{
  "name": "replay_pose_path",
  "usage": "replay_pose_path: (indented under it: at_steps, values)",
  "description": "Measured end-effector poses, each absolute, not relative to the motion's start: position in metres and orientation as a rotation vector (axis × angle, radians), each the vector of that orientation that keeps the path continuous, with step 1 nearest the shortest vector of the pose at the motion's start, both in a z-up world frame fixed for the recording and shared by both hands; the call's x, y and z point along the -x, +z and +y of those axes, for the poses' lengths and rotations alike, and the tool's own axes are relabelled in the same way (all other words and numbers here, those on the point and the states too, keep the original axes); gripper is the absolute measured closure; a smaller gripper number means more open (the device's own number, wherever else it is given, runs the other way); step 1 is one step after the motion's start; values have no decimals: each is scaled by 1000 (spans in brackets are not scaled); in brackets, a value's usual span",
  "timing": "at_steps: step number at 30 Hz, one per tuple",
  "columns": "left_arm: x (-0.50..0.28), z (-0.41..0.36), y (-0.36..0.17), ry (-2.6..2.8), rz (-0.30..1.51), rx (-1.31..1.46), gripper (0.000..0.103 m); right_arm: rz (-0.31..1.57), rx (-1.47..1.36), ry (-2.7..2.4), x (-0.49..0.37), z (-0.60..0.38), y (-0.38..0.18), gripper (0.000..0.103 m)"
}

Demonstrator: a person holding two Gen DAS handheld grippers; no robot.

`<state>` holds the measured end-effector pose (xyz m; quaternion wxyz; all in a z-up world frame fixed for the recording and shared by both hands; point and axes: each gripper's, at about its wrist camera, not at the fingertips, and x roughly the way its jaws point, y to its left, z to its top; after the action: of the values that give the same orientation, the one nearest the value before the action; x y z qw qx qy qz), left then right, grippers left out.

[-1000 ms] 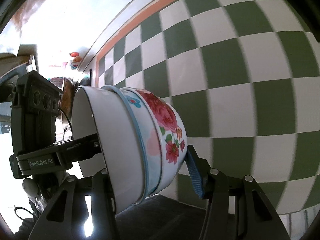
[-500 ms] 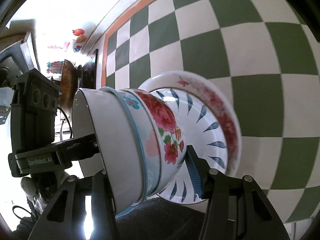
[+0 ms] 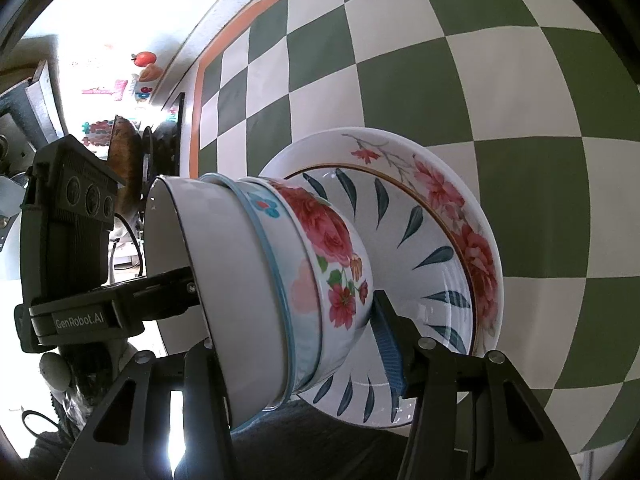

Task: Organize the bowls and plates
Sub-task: 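Carry the bowl stack over the plate stack and lower it onto the plates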

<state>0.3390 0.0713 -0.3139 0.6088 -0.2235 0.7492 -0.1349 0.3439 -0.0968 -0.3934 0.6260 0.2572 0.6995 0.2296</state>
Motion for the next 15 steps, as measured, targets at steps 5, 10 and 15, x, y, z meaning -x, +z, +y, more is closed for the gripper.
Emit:
replay_pose_path:
  at_steps: [5,10,15]
  values:
    - [-339,66,-316,-322,1738,523,45,1611,-584,516,-343,-103,-392,49]
    - [-341,63,-316,-332,1743,515,45,1611,-589,507,-342,-109,-391,49]
    - [-341,61,-316,-328,1748,497,45,1610,-613,511,-340,-113,-394,49]
